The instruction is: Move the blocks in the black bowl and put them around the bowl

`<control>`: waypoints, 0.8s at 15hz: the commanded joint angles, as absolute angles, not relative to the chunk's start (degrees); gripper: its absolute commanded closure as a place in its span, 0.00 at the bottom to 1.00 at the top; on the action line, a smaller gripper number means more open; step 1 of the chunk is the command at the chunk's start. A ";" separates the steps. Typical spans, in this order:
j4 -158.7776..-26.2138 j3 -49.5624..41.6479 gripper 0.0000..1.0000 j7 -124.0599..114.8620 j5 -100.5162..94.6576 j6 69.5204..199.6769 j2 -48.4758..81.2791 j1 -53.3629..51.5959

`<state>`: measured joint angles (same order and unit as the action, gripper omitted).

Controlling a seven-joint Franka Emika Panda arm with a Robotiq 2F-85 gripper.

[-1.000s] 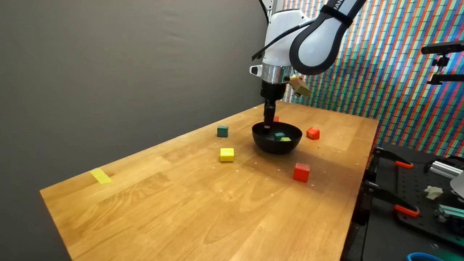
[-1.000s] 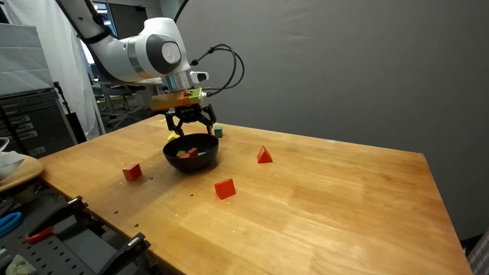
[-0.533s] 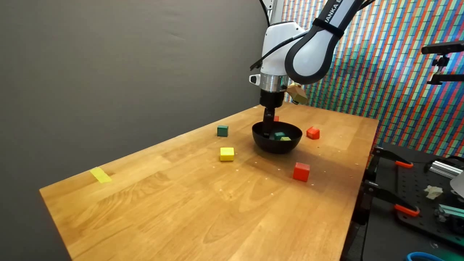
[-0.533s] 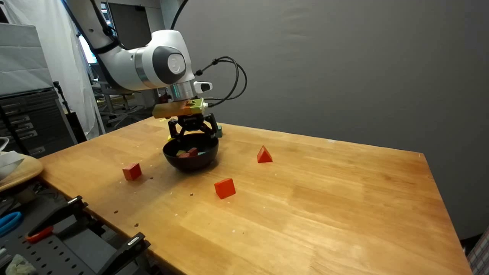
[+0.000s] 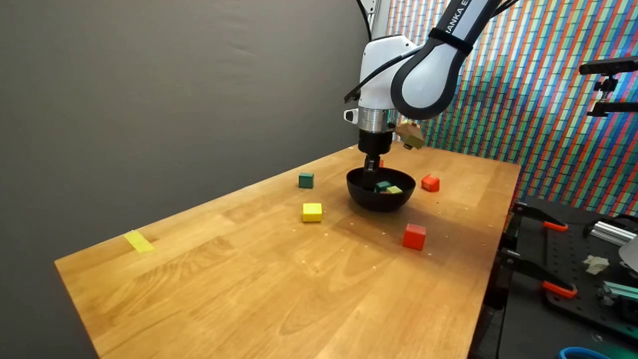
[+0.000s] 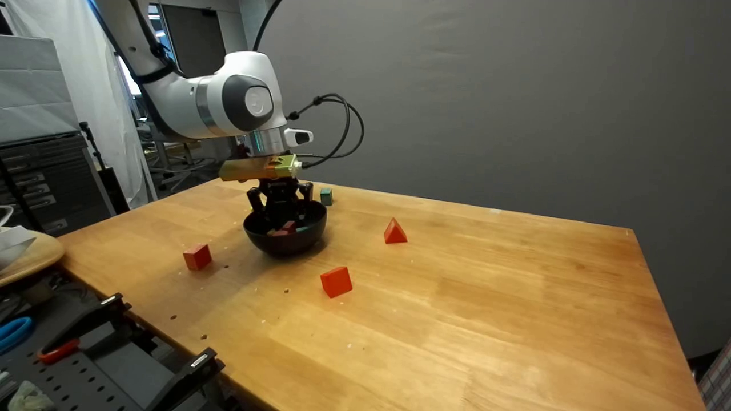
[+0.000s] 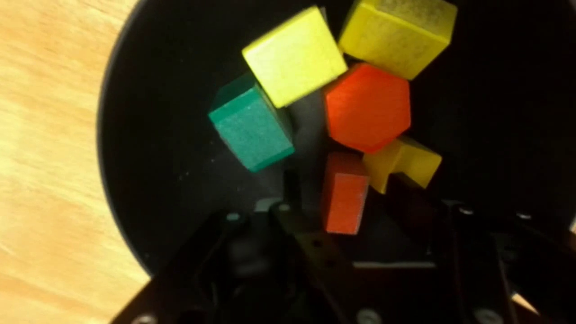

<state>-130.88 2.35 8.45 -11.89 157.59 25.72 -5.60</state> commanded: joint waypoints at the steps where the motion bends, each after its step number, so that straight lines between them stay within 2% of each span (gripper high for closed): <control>1: -129.50 4.40 0.78 8.72 -7.98 157.00 26.68 -3.61; 3: -129.35 5.32 0.90 9.03 -5.94 157.09 26.27 -2.93; 4: -129.58 5.50 0.92 9.07 -5.34 157.23 25.72 -2.71; 6: -131.90 5.06 0.88 8.73 -5.79 157.69 22.35 -2.92; 12: -144.07 1.19 0.89 2.84 -12.27 156.72 5.58 -6.36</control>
<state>-135.10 3.37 7.08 -8.50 157.71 16.83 -4.28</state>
